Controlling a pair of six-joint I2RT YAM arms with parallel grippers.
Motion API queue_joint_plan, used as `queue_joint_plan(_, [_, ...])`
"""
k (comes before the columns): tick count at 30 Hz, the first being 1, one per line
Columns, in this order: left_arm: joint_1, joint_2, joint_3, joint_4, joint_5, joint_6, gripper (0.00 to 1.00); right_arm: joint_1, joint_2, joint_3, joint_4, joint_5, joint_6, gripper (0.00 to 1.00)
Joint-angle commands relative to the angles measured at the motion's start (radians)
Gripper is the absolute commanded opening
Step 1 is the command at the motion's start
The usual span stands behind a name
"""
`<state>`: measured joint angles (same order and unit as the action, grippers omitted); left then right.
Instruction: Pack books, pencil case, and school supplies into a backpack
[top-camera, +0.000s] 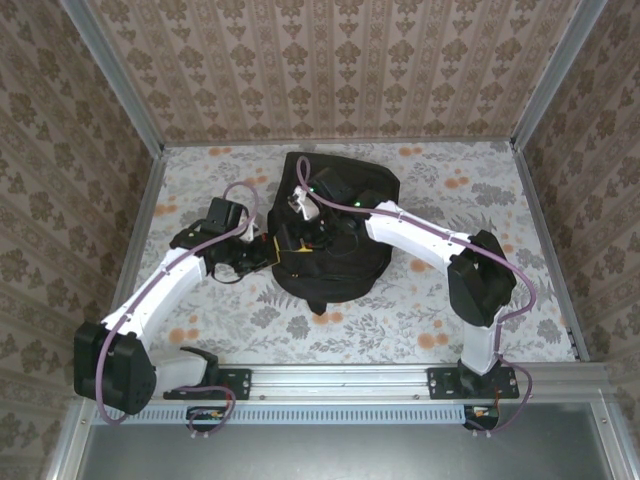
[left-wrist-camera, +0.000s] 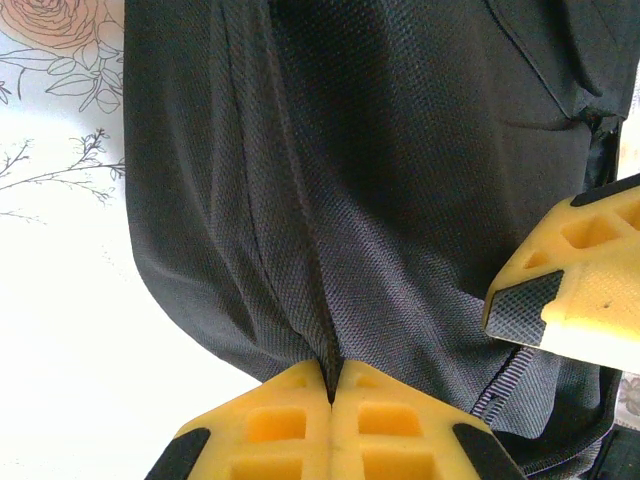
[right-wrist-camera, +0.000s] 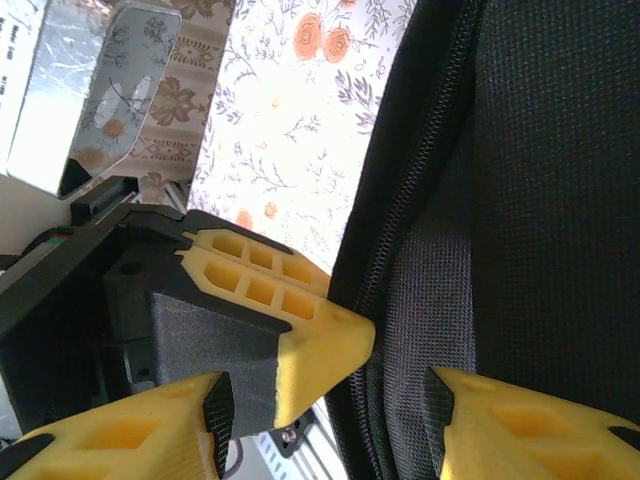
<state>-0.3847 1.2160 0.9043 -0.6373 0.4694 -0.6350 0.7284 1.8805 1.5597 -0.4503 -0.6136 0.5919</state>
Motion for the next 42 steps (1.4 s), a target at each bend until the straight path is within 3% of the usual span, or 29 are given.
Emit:
queue_joint_plan(1, [0.007,-0.036,0.002,0.045,0.047,-0.008,0.00,-0.008,-0.002,-0.035,-0.002,0.011,-0.041,0.56])
queue_joint_plan(12, [0.009,-0.032,0.005,0.047,0.043,-0.009,0.00,-0.009,-0.068,-0.151,0.022,-0.044,-0.038,0.56])
queue_joint_plan(21, [0.009,-0.037,0.002,0.044,0.036,-0.011,0.00,-0.040,-0.080,-0.165,0.045,-0.110,0.062,0.49])
queue_joint_plan(42, [0.009,-0.042,0.002,0.034,0.026,-0.007,0.00,-0.078,-0.113,-0.227,-0.007,-0.254,0.150,0.46])
